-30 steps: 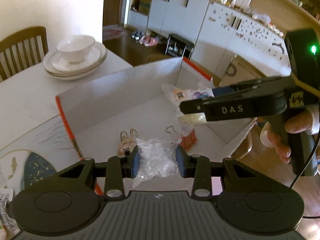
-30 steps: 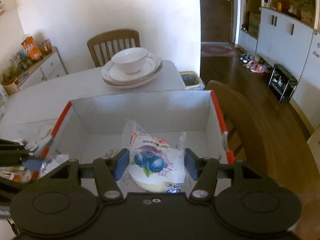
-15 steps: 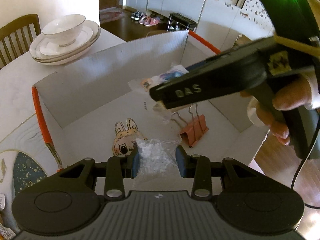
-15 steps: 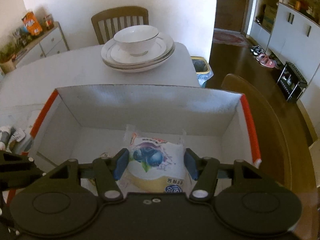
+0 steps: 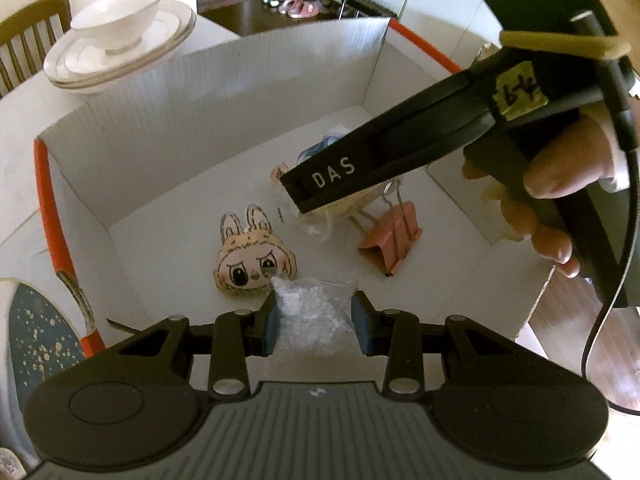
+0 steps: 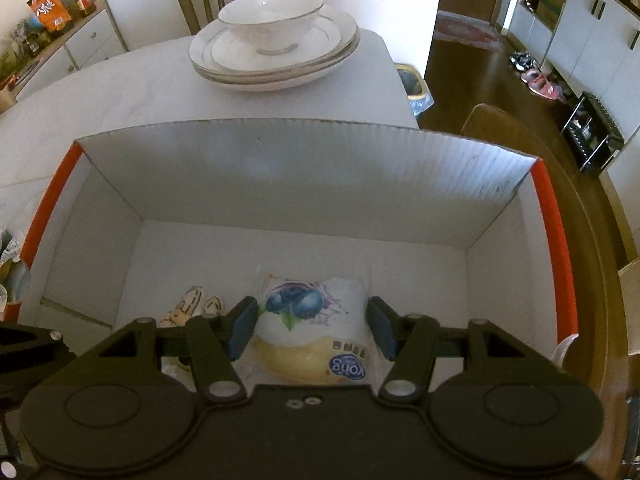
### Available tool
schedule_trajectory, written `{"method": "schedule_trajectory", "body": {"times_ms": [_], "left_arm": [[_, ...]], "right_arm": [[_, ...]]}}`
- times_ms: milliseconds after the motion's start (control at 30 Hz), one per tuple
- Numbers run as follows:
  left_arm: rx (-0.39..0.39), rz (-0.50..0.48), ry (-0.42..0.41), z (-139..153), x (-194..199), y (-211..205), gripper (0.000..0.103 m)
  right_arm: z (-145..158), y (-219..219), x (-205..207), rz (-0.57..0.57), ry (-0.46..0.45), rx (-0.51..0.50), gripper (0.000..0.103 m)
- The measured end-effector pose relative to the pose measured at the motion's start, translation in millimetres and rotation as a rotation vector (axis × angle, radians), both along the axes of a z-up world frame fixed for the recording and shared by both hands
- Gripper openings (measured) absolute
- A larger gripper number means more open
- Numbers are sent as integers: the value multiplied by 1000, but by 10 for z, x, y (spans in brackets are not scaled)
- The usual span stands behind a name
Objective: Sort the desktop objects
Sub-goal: 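Open both tools to drop the tissue bag and bun into the box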
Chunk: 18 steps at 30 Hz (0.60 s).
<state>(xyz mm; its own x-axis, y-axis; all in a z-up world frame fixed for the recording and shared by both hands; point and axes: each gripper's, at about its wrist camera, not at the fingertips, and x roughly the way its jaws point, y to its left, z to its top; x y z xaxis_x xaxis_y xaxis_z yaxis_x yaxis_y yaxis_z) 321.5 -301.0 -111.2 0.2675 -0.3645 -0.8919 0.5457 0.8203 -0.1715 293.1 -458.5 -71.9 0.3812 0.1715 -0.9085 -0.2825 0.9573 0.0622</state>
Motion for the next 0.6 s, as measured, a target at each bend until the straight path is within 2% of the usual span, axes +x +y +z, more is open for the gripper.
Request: {"method": "schedule_trajectory", "body": {"times_ms": [167, 333, 600], "left_arm": [[21, -12, 30, -49, 44, -33, 37], [20, -15, 26, -57, 37, -26, 37], [-8, -11, -10, -3, -10, 27, 48]], "right_arm": [[-6, 23, 11, 5, 14, -13, 63], [-1, 35, -17, 14, 4, -29, 65], [79, -20, -62, 2, -4, -4, 77]]}}
